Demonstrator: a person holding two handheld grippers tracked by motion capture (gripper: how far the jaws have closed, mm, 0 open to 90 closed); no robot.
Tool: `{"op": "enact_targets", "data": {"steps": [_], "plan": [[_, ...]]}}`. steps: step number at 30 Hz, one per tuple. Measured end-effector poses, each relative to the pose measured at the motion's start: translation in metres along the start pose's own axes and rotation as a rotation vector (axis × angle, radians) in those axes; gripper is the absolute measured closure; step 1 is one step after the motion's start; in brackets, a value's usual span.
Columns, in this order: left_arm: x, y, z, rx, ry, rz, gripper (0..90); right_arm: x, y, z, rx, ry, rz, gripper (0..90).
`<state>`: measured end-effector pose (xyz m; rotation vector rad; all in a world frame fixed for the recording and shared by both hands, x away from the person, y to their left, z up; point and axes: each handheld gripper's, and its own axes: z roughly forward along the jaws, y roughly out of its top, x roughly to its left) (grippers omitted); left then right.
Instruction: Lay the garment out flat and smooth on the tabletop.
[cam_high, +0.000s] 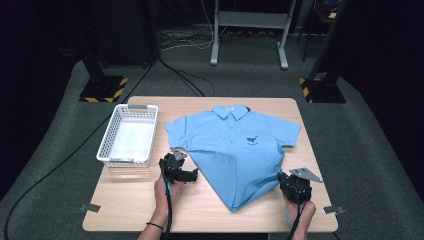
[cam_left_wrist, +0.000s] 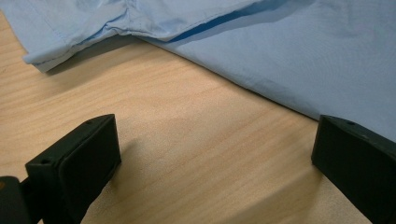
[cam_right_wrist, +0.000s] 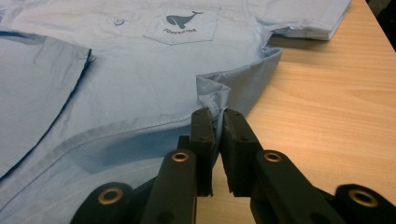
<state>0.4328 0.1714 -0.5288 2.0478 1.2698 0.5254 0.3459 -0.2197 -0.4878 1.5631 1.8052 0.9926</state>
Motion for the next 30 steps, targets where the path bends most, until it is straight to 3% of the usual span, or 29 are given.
{"op": "enact_targets", "data": {"steps": [22,25,30], "plan": [[0.000,0.000,0.000,0.000,0.002,-0.002,0.9,-0.019,-0.027,-0.013,0.005,-0.031,0.053,80.9],[0.000,0.000,0.000,0.000,0.002,-0.002,0.9,-0.024,-0.034,-0.016,0.024,-0.038,0.060,76.2],[0.000,0.000,0.000,-0.001,0.003,-0.004,0.9,-0.037,-0.040,-0.034,0.040,-0.069,0.100,53.6]]}}
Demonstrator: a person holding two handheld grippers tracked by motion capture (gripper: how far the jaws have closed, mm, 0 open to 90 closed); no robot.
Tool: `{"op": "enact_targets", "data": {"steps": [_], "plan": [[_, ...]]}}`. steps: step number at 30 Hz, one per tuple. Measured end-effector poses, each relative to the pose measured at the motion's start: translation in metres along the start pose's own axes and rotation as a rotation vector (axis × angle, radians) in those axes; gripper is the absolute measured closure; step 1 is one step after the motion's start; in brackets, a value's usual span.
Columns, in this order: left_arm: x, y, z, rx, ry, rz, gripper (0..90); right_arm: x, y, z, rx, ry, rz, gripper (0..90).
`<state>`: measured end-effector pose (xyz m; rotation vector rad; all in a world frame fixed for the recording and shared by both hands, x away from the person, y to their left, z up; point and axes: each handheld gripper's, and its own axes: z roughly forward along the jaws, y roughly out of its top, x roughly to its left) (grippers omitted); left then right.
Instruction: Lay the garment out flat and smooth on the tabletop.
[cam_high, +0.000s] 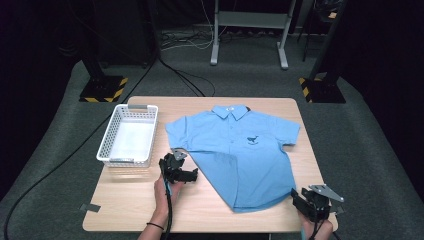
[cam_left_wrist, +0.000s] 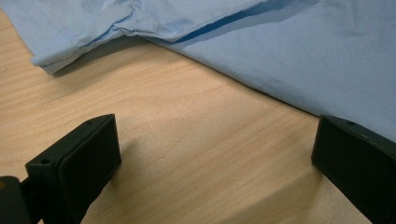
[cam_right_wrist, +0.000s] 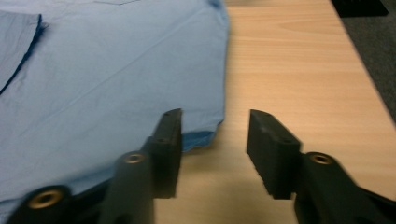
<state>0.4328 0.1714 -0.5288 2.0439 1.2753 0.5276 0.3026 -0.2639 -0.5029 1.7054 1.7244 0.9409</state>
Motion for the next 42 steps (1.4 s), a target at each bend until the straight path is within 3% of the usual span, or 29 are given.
{"op": "enact_targets", "data": {"steps": [5,10,15,19,23,25,30,39,42], "plan": [[0.000,0.000,0.000,0.000,0.000,0.000,0.9,-0.005,0.003,-0.008,-0.023,-0.009,0.002,30.7],[0.000,0.000,0.000,0.000,0.001,-0.001,0.9,0.004,0.015,0.022,0.013,-0.011,-0.015,15.6],[0.000,0.000,0.000,-0.001,0.001,-0.002,0.9,0.003,0.019,0.049,0.067,-0.070,-0.047,13.7],[0.000,0.000,0.000,-0.001,0.001,-0.002,1.0,-0.008,0.013,0.050,0.094,-0.120,-0.039,11.7],[0.000,0.000,0.000,-0.001,0.001,-0.003,0.9,-0.025,0.009,0.045,0.099,-0.122,-0.007,4.3],[0.000,0.000,0.000,-0.001,0.002,-0.003,0.9,-0.028,0.009,0.047,0.100,-0.113,-0.018,1.2],[0.000,0.000,0.000,-0.001,0.004,-0.006,0.9,-0.028,0.012,0.052,0.098,-0.088,-0.042,0.0],[-0.001,0.000,0.000,0.001,0.002,0.005,0.5,-0.028,0.012,0.052,0.099,-0.088,-0.041,0.0],[0.000,0.000,-0.003,-0.043,-0.015,-0.023,0.5,-0.028,0.012,0.052,0.099,-0.090,-0.040,0.0]]}}
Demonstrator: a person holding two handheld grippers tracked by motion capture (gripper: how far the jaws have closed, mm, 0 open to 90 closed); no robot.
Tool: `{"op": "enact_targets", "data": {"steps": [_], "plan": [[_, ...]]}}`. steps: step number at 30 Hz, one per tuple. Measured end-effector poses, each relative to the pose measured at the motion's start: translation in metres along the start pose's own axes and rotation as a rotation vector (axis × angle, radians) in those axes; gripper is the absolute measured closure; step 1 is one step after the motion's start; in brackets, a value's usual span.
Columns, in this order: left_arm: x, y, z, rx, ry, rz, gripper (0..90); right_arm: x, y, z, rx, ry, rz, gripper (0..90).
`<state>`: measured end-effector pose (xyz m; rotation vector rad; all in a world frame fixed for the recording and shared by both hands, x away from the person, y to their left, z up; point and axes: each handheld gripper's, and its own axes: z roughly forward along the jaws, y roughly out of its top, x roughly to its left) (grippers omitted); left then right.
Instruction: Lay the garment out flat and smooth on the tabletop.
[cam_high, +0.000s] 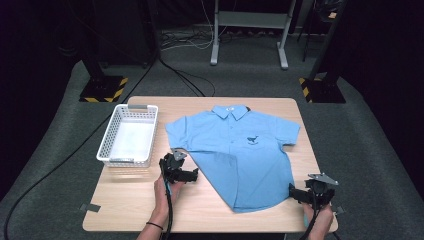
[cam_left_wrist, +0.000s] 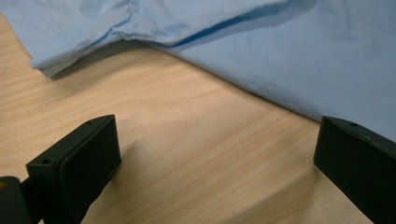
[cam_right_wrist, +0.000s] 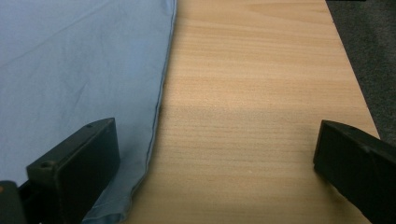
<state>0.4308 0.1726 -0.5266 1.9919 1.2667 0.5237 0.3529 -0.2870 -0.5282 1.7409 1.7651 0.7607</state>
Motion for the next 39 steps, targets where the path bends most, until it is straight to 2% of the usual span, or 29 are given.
{"op": "enact_targets", "data": {"steps": [2,4,7,8,14,22,27,31,39], "plan": [[-0.005,0.005,-0.004,-0.018,-0.006,-0.001,0.9,0.000,0.000,0.000,-0.002,-0.003,0.000,0.0],[-0.015,0.014,-0.008,-0.045,-0.024,0.020,1.0,0.000,0.000,0.000,-0.001,-0.003,0.004,0.0],[-0.031,0.033,-0.006,-0.053,-0.093,0.037,0.9,0.000,0.000,0.000,-0.002,-0.006,0.000,0.0],[-0.035,0.039,-0.003,-0.048,-0.113,0.044,0.5,0.000,0.000,0.000,-0.002,-0.005,0.002,0.0],[-0.060,0.065,0.015,-0.014,-0.166,0.097,0.4,0.000,0.000,0.000,-0.002,-0.006,0.002,0.0],[-0.087,0.082,0.046,0.044,-0.221,0.107,0.4,0.000,0.000,0.000,-0.002,-0.006,0.000,0.0],[-0.101,0.085,0.066,0.097,-0.213,0.132,2.5,0.000,0.000,0.000,-0.002,-0.006,0.002,0.0],[-0.107,0.083,0.077,0.126,-0.195,0.143,7.9,0.000,0.000,0.000,-0.002,-0.007,0.003,0.0],[-0.105,0.079,0.073,0.096,-0.134,0.165,33.0,0.000,0.000,0.000,-0.002,-0.009,0.005,0.0]]}}
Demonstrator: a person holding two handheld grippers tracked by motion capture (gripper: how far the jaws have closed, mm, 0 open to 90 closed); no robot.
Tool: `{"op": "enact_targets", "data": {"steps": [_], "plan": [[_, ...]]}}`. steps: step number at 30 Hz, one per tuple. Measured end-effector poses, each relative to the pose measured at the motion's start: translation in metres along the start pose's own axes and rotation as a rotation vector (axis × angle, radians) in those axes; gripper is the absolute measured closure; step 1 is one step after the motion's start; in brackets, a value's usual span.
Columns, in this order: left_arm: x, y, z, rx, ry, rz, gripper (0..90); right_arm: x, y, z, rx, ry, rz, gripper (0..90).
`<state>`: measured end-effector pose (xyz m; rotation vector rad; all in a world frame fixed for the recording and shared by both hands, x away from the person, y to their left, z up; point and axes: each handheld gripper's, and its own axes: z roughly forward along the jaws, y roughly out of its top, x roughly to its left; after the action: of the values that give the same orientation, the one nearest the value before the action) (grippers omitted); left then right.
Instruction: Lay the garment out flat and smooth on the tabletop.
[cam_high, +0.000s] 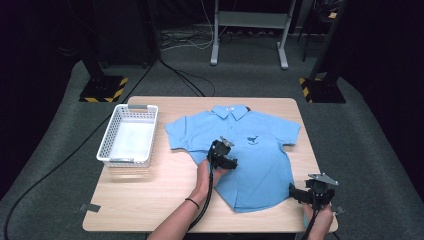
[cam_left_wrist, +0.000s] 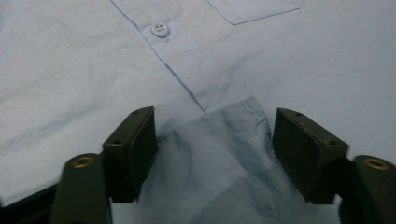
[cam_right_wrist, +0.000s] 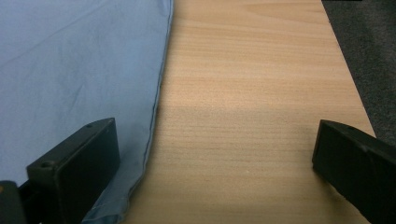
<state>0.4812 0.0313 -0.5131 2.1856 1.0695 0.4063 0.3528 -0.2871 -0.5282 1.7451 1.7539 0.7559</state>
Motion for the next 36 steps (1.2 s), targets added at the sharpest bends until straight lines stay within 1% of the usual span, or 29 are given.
{"op": "enact_targets", "data": {"steps": [2,4,5,7,8,12,15,18,21,26,36], "plan": [[0.001,-0.001,-0.002,-0.004,-0.002,0.002,41.4,0.000,0.000,0.000,0.000,-0.001,-0.001,0.0],[0.001,-0.002,-0.003,-0.014,-0.004,0.005,47.6,0.000,0.000,0.000,-0.001,-0.003,0.000,0.0],[0.001,-0.003,-0.004,-0.016,-0.014,0.004,53.0,0.000,0.000,0.000,-0.001,-0.003,0.000,0.0],[0.000,-0.006,-0.005,-0.026,-0.017,0.013,58.5,0.000,0.000,0.000,0.000,-0.003,0.002,0.0],[0.000,-0.007,-0.006,-0.031,-0.020,0.010,61.5,0.000,0.000,0.000,-0.001,-0.004,0.002,0.0],[0.000,-0.010,-0.008,-0.036,-0.019,0.019,71.0,0.000,0.000,0.000,-0.001,-0.004,0.002,0.0],[0.002,-0.012,-0.010,-0.042,-0.027,0.015,77.3,0.000,0.000,0.000,-0.001,-0.005,0.002,0.0],[0.003,-0.015,-0.012,-0.057,-0.028,0.009,82.5,0.000,0.000,0.000,-0.001,-0.006,0.001,0.0],[0.004,-0.017,-0.016,-0.075,-0.026,0.004,84.7,0.000,0.000,0.000,-0.001,-0.007,0.002,0.0],[0.006,-0.021,-0.025,-0.104,-0.027,0.000,85.1,0.000,0.000,0.000,-0.001,-0.006,0.003,0.0],[0.011,-0.032,-0.054,-0.167,-0.028,-0.010,85.2,0.000,0.000,0.000,-0.002,-0.007,0.001,0.0]]}}
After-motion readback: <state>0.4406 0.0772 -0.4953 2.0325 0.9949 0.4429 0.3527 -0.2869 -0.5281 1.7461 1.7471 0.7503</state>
